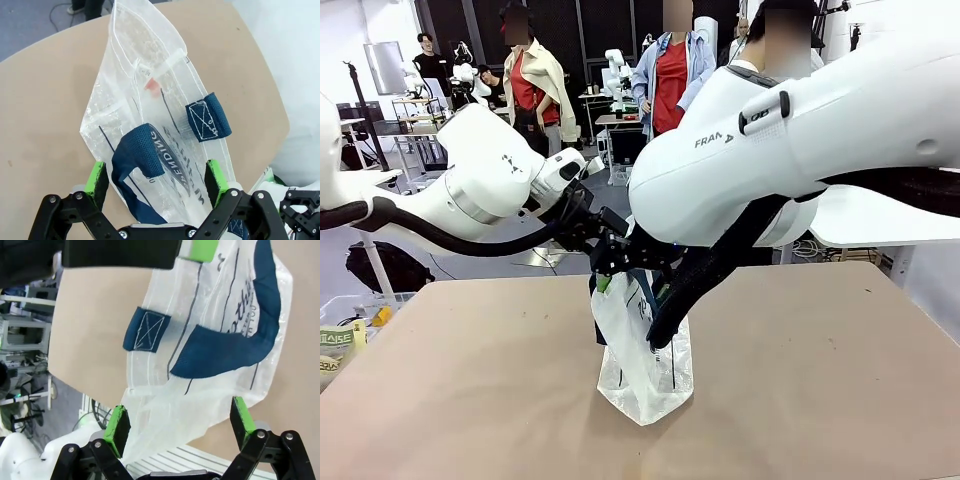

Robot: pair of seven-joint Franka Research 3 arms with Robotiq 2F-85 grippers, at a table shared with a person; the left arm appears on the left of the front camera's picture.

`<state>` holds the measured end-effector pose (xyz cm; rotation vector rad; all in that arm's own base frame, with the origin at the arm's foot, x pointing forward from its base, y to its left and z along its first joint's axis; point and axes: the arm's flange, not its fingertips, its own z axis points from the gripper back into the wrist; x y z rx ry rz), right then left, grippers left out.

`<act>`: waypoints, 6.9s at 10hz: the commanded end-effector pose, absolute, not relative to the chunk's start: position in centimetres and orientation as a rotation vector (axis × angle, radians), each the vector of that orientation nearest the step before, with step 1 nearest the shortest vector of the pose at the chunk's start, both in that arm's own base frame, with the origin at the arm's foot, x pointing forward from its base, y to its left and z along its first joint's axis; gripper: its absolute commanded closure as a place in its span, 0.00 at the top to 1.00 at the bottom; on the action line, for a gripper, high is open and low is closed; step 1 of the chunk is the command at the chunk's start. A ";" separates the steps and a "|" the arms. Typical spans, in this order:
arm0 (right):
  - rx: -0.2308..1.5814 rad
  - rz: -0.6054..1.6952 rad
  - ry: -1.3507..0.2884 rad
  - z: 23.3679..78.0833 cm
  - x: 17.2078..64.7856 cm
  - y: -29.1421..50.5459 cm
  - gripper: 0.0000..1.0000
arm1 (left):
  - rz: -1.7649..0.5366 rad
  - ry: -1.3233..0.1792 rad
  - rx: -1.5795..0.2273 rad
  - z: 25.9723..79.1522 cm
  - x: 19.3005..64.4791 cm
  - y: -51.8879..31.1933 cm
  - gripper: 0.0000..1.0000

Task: Transfer purchased items from the store into the shopping bag.
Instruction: Open the Reusable shopping bag in the center of the table, then move the Reusable shopping bag to the right side of the table.

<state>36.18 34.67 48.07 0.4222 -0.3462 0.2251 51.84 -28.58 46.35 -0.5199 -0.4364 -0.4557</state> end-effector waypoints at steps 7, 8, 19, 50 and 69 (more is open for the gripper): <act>0.322 0.176 -0.344 47.1 37.4 35.0 1.00 | -0.445 -0.412 -0.475 46.3 50.8 -28.2 1.00; 0.309 0.180 -0.348 47.2 37.2 34.8 1.00 | -0.443 -0.411 -0.470 46.3 50.7 -28.2 1.00; 0.259 0.223 -0.368 47.7 36.6 34.3 0.00 | -0.421 -0.430 -0.439 46.0 50.0 -28.2 0.00; -0.157 0.193 -0.424 44.3 36.0 34.5 0.00 | -0.071 -0.336 -0.424 43.5 47.8 -7.2 0.00; -0.034 0.243 -0.447 45.1 36.2 36.8 0.00 | -0.079 -0.276 -0.468 43.0 46.9 -11.3 0.00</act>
